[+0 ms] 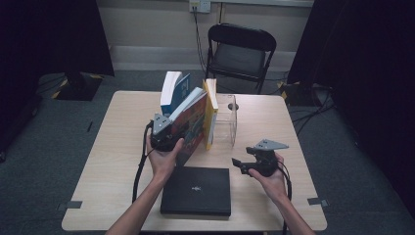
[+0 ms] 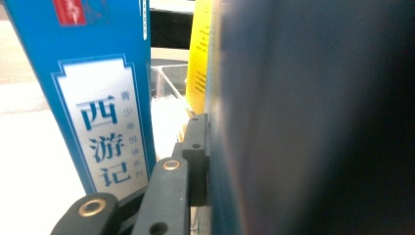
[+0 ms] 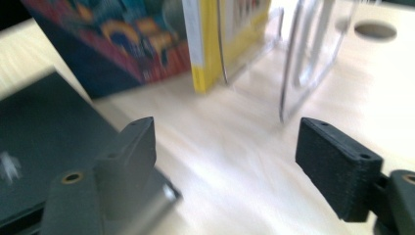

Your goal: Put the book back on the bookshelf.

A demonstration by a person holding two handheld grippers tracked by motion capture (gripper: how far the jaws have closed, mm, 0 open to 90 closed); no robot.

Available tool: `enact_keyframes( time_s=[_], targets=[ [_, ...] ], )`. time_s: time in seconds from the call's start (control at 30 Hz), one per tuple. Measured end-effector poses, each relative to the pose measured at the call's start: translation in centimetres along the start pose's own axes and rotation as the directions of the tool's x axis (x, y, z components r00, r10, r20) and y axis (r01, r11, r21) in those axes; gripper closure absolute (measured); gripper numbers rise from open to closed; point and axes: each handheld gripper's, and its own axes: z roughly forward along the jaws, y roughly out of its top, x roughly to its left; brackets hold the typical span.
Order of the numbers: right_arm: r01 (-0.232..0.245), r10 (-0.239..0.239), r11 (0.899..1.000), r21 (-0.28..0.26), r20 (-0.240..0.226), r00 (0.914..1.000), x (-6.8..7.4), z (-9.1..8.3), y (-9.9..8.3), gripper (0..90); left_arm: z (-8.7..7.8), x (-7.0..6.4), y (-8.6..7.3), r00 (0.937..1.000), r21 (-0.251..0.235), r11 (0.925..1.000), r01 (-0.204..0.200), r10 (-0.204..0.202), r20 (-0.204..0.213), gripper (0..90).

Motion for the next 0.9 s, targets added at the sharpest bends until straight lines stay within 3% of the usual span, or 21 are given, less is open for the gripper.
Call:
enact_keyframes(
  time_s=[0.3,0.47,0.53,0.77,0.9],
  targets=[
    [-0.016,0.010,0.995,0.101,0.062,0.9980,-2.4,-1.3,-4.0,20.0,-0.3,-0.2,1.1,0.9998,0.071,0.9974,-0.012,0.011,0.014,70.5],
    [-0.028,0.014,0.987,0.156,0.088,0.9961,-3.4,-1.0,-5.5,19.7,-0.5,0.1,1.8,0.9995,0.121,0.9924,-0.025,0.023,0.023,70.1],
    [-0.028,0.013,0.984,0.175,0.086,0.9962,-3.6,-0.8,-5.8,19.6,-0.6,0.1,2.0,0.9997,0.131,0.9913,-0.012,0.009,0.025,70.2],
    [-0.008,-0.010,0.982,0.186,0.100,0.9950,-3.4,-0.4,-6.2,19.0,-1.4,0.2,3.6,0.9988,0.208,0.9774,-0.036,0.028,0.042,68.9],
    [0.013,-0.034,0.986,0.167,0.123,0.9919,-3.1,-0.3,-6.5,16.8,-1.6,0.3,4.6,0.9982,0.268,0.9626,-0.037,0.023,0.055,68.5]
  ],
)
